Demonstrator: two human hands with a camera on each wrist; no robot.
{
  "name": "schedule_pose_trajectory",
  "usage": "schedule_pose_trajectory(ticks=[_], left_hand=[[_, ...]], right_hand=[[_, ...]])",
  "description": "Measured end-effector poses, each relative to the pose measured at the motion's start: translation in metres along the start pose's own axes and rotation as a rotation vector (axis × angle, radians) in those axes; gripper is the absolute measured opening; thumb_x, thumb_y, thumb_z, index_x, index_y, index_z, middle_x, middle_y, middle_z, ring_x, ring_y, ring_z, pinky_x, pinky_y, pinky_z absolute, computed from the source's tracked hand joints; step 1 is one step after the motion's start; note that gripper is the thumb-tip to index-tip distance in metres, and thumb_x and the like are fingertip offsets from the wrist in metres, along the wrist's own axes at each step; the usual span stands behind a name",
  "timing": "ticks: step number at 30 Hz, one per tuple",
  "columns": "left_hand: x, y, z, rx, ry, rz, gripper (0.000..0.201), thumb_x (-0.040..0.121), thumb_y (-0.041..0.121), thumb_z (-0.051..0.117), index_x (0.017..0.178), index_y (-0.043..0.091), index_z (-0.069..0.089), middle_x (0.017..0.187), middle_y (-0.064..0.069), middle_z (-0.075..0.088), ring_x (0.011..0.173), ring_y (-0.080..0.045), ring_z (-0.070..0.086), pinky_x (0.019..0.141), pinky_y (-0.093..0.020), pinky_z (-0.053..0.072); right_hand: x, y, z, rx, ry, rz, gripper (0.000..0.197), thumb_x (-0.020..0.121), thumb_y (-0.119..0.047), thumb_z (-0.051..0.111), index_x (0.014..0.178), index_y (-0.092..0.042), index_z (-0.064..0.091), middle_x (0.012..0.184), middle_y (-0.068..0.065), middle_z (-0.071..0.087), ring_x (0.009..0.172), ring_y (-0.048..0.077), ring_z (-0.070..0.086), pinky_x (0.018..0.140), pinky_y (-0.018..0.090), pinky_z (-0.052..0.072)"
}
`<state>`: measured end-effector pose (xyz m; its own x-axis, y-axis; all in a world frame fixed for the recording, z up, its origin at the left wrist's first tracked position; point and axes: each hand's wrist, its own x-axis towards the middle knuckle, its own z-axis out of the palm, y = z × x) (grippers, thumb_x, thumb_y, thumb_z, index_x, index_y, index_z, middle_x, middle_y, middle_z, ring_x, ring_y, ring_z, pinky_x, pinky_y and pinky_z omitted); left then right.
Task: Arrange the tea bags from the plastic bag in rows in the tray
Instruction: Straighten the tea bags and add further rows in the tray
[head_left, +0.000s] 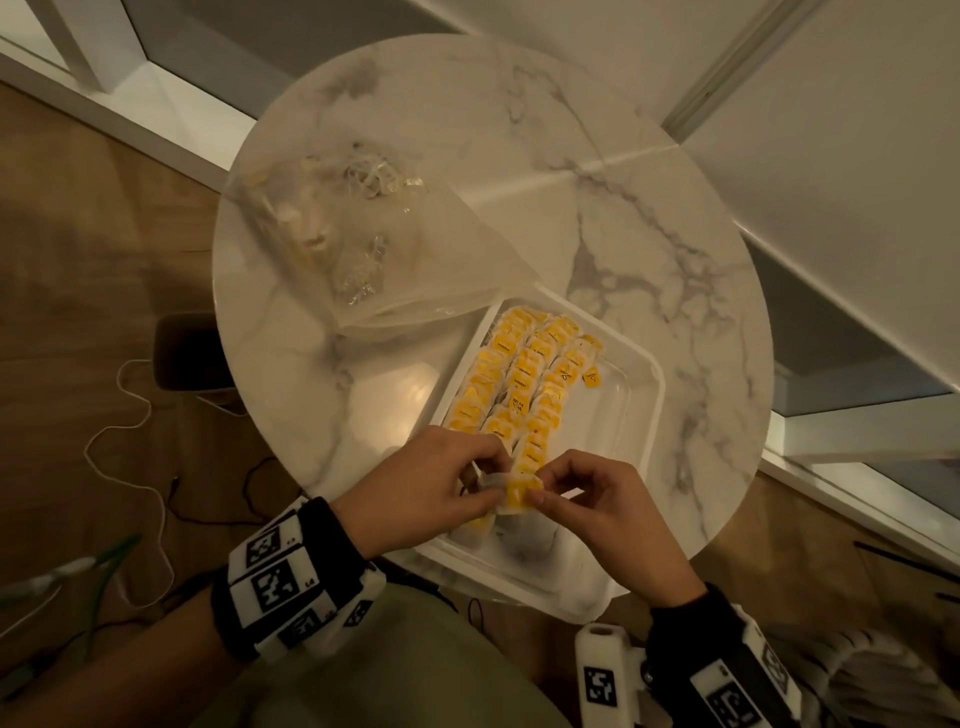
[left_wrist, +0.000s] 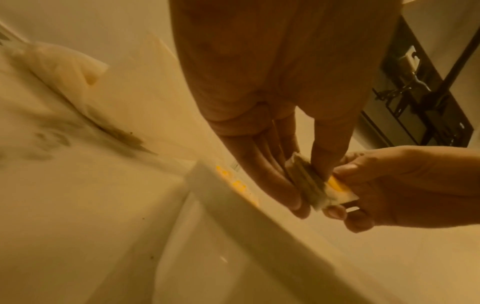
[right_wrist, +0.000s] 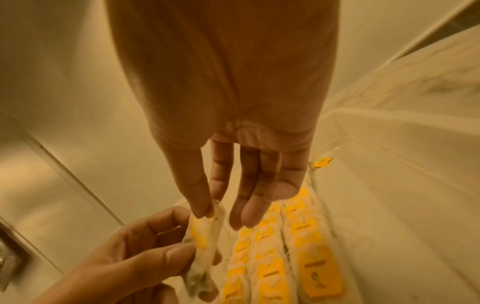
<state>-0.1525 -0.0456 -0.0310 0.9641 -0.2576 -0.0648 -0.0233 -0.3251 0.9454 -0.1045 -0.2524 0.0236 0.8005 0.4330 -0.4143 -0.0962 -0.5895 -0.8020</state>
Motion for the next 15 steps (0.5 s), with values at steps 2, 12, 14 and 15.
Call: schedule_pose_trajectory(ticks=[2, 12, 14, 15], left_hand=[[-0.003, -0.005, -0.001, 0.031, 0.003, -0.016, 0.013, 0.088, 0.021, 0.07, 0.099, 0.025, 0.065, 0.09, 0.019, 0.065, 0.081, -0.002, 0.066, 0.069, -0.01, 0.045], [-0.011, -0.016, -0.012, 0.024, 0.058, -0.011, 0.006, 0.088, 0.023, 0.067, 0.092, 0.022, 0.07, 0.086, 0.015, 0.069, 0.079, -0.005, 0.067, 0.069, -0.018, 0.05], [-0.01, -0.017, -0.012, 0.013, 0.061, -0.011, 0.008, 0.087, 0.025, 0.065, 0.092, 0.022, 0.07, 0.084, 0.014, 0.07, 0.078, -0.005, 0.067, 0.072, -0.028, 0.054], [-0.01, -0.017, -0.011, 0.009, 0.063, -0.01, 0.008, 0.087, 0.025, 0.065, 0.092, 0.021, 0.07, 0.084, 0.013, 0.07, 0.077, -0.004, 0.066, 0.073, -0.03, 0.054]], right_hand=[[-0.004, 0.003, -0.006, -0.064, 0.005, 0.002, 0.009, 0.086, -0.017, 0.074, 0.079, -0.015, 0.069, 0.086, 0.002, 0.071, 0.081, 0.022, 0.066, 0.07, 0.044, 0.052], [0.009, 0.027, -0.008, -0.514, -0.423, 0.073, 0.014, 0.083, -0.023, 0.075, 0.075, -0.016, 0.066, 0.079, -0.008, 0.07, 0.079, 0.006, 0.066, 0.073, 0.028, 0.055], [0.019, 0.027, -0.003, -0.532, -0.491, 0.068, 0.014, 0.082, -0.02, 0.076, 0.073, -0.016, 0.065, 0.075, -0.006, 0.068, 0.073, 0.008, 0.064, 0.074, 0.031, 0.055], [0.023, 0.026, 0.0, -0.546, -0.507, 0.053, 0.015, 0.081, -0.02, 0.076, 0.072, -0.016, 0.064, 0.073, -0.007, 0.066, 0.071, 0.007, 0.063, 0.074, 0.03, 0.055]])
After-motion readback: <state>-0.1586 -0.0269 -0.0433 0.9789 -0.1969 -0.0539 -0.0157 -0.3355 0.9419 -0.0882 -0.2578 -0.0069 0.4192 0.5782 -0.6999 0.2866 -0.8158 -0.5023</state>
